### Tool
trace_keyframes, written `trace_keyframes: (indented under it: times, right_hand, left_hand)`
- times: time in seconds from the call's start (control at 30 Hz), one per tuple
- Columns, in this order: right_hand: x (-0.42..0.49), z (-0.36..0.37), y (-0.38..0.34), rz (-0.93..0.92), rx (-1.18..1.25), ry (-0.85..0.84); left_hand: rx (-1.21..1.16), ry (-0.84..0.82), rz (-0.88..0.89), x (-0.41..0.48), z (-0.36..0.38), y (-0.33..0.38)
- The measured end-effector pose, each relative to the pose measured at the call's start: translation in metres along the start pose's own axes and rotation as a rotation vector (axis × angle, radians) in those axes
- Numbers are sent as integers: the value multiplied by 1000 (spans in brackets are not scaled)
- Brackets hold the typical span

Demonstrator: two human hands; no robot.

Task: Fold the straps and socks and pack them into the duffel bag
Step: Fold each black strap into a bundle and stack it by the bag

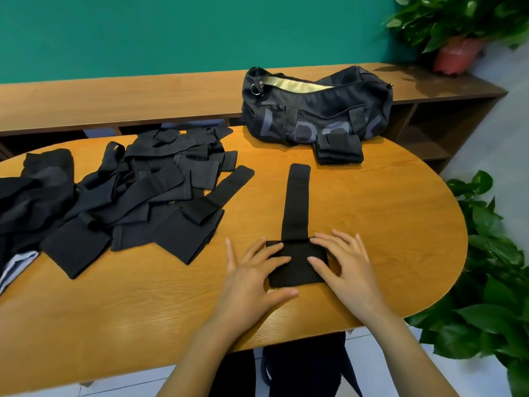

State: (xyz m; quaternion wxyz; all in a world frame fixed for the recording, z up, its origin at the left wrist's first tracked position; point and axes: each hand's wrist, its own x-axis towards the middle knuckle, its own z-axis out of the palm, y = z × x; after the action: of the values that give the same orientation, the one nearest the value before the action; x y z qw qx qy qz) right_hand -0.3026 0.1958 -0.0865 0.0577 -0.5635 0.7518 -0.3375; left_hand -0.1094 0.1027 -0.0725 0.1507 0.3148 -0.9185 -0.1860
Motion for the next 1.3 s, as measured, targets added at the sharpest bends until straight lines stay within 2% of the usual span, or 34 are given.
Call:
trace_keyframes:
  times: [0.1,0.23,0.47,0.63,0.9,1.3]
  right_hand:
    - [1,-1,-1,-31,25,-19]
    - [-1,-1,-2,-161,-9,-37]
    - [-3,0,-9,-288,-250,9]
    - [-4,6,-20,-160,-236,58]
    - [-2,5,-12,-10,34,-23]
    - [2,7,-12,44,82,-26]
  left_hand:
    - [-37,76,-19,0,2,-1]
    - [-131,189,-15,0,6,-6]
    - [-78,206,-35,2,6,-3]
    - [-103,56,-92,9,-1,1]
    - [-246,157,-108,4,7,-5]
    - [-285,181,-151,6,8,-2]
